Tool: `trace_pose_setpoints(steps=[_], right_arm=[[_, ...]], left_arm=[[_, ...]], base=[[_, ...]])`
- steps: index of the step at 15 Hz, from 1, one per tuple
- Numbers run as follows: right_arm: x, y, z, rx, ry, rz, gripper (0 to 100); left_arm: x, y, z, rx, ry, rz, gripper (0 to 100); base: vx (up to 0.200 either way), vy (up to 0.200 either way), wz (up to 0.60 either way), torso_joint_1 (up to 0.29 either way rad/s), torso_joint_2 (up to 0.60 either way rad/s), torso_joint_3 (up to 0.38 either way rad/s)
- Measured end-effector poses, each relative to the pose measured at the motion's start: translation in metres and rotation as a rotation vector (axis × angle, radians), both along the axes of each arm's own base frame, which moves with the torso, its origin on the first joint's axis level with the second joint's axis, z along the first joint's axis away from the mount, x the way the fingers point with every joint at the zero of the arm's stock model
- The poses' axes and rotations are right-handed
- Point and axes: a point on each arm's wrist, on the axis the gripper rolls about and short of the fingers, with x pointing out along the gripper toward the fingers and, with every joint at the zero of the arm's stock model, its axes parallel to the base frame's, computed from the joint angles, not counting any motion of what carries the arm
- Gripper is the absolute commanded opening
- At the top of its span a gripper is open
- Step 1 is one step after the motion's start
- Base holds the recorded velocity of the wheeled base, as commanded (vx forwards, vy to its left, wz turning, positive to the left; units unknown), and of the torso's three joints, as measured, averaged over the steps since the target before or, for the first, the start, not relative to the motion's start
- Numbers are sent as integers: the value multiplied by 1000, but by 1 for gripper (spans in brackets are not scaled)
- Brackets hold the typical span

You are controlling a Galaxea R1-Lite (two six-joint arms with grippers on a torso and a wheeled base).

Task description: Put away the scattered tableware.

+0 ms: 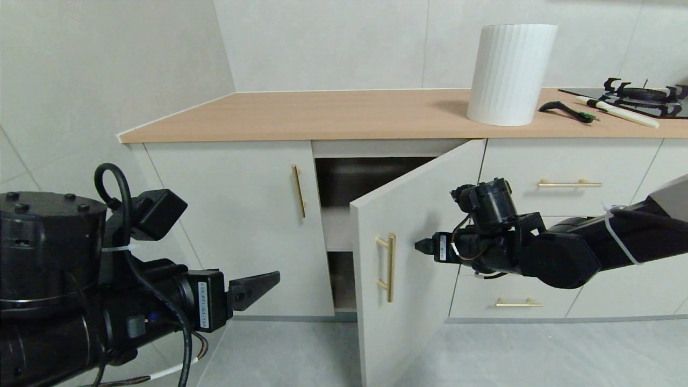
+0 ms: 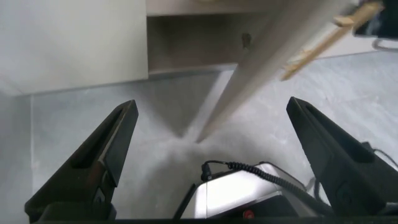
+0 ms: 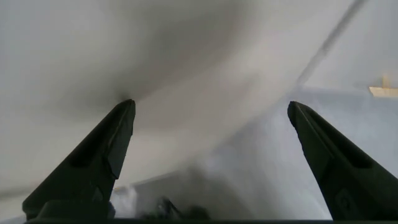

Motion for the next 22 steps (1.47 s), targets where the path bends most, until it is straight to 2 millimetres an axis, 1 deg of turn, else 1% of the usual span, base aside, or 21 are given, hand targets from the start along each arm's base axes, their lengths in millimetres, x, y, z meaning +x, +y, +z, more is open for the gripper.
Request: trace_pose_setpoints(steps=[3, 6, 9, 12, 14, 18, 22], right_arm=[[6, 8, -1, 83, -41, -26, 100], [10, 13, -2, 129, -31, -49, 100], [21, 21, 1, 224, -31, -110, 100], [35, 28, 2, 283, -56, -186, 100], [45, 33, -1, 299, -76, -240, 100], [69, 42, -11, 328, -122, -349, 100], [90, 40, -24, 325, -153, -426, 100]], left_arm=[[1, 0, 1, -4, -1, 4, 100], [1, 0, 1, -4, -2, 3, 100], [1, 0, 0, -2, -1, 2, 100], [1, -1, 0, -1, 2, 2, 100], [1, -1, 0, 0, 2, 2, 100], [1, -1, 0, 0, 3, 2, 100], [2, -1, -1, 2, 6, 1, 100]], base=[[0, 0, 0, 0, 0, 0], [0, 0, 0, 0, 0, 0], [0, 0, 0, 0, 0, 0], [0, 0, 0, 0, 0, 0], [0, 0, 0, 0, 0, 0], [0, 0, 0, 0, 0, 0], [0, 0, 0, 0, 0, 0]])
